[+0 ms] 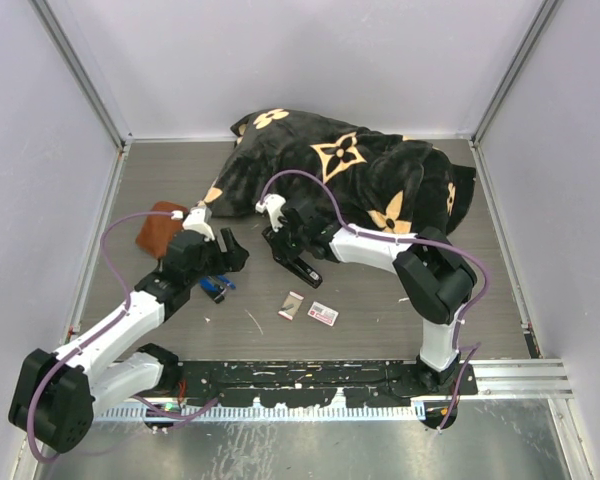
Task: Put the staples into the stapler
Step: Close the stapler at the center of the board, then pick up the stapler from the center of the board.
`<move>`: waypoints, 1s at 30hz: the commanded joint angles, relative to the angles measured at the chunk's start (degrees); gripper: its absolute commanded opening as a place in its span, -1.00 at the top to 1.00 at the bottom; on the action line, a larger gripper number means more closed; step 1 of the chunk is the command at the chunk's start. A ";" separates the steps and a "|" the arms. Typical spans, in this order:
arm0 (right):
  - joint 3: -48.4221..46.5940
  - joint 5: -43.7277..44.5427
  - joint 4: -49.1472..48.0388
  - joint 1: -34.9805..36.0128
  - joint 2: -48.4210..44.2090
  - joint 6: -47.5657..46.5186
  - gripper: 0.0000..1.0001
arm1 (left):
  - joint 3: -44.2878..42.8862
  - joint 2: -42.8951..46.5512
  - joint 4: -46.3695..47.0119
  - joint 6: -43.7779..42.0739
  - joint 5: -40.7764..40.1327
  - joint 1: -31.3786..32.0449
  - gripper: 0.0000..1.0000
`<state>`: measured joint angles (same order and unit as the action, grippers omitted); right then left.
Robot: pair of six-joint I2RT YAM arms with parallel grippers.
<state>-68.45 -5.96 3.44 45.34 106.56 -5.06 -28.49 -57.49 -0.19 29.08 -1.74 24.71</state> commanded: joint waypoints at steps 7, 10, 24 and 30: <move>-0.92 0.38 -0.29 0.80 -3.02 -0.92 -0.46 | -0.42 3.22 -2.25 2.43 0.43 -0.35 -0.59; 0.70 1.45 -0.02 0.81 -3.42 -1.00 -0.50 | -0.77 3.27 -2.45 3.09 1.12 -0.44 -0.61; 3.60 3.55 0.50 0.85 -1.35 -0.57 -0.35 | -1.18 4.98 -3.86 4.22 2.38 -1.05 -0.64; 4.17 4.08 0.35 0.95 -0.68 -0.72 -0.12 | -1.34 3.84 -3.21 5.09 3.83 -1.15 -0.64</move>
<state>-64.36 -3.11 5.61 45.93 106.50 -5.72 -28.49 -53.65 -4.73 33.34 0.60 23.88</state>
